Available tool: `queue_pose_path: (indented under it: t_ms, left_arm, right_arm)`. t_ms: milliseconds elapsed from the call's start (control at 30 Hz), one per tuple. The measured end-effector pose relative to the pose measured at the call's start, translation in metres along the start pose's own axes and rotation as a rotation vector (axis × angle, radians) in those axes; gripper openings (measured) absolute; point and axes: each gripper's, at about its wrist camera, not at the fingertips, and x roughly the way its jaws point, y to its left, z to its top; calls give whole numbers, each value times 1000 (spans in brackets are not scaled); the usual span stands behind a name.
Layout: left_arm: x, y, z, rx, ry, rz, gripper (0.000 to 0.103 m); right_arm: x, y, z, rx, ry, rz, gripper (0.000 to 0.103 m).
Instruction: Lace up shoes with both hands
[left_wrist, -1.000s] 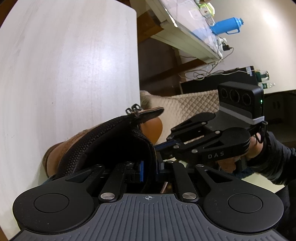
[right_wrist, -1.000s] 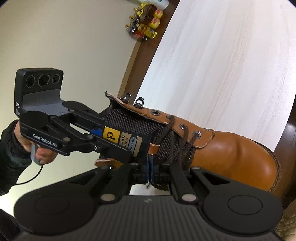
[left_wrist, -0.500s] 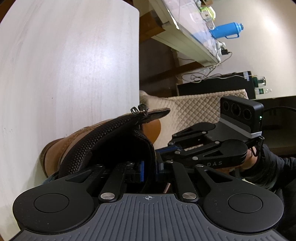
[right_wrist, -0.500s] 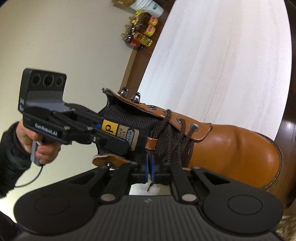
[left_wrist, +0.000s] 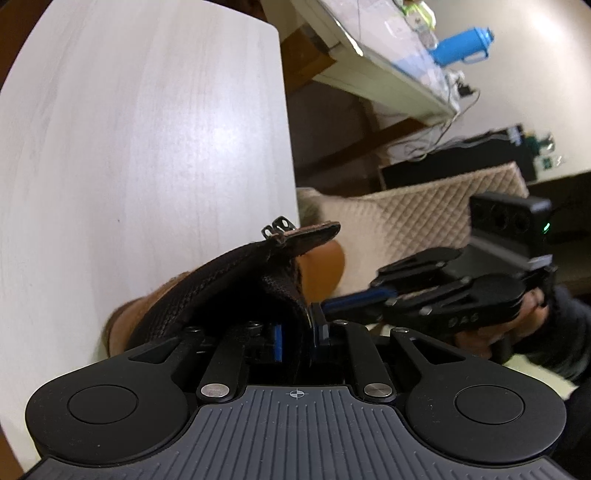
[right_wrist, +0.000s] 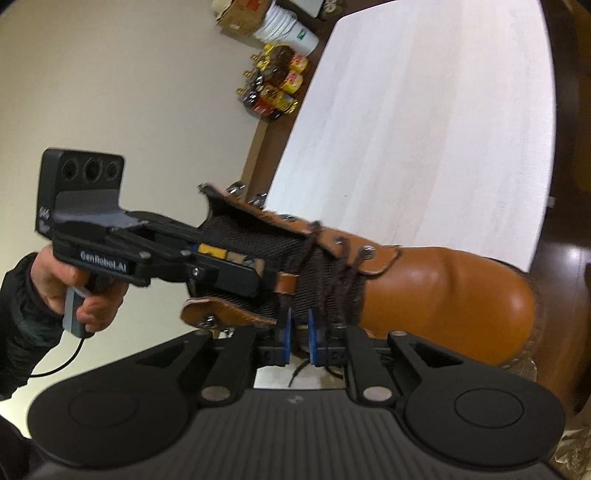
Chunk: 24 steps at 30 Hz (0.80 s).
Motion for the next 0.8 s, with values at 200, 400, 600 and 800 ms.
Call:
queue_pose_path:
  t_ms: [200, 400, 600, 800]
  left_arm:
    - [1, -2, -5, 116, -46, -52, 11]
    - [0, -7, -12, 184, -71, -67, 11]
    - [0, -15, -15, 238, -74, -56, 11]
    - [-2, -18, -19, 283, -75, -34, 11]
  right_arm:
    - [-19, -10, 0, 3, -79, 7, 13]
    - [-24, -26, 4, 88, -99, 126, 12]
    - [-21, -42, 7, 236, -77, 206, 12]
    - [-5, -40, 13, 262, -50, 193, 6]
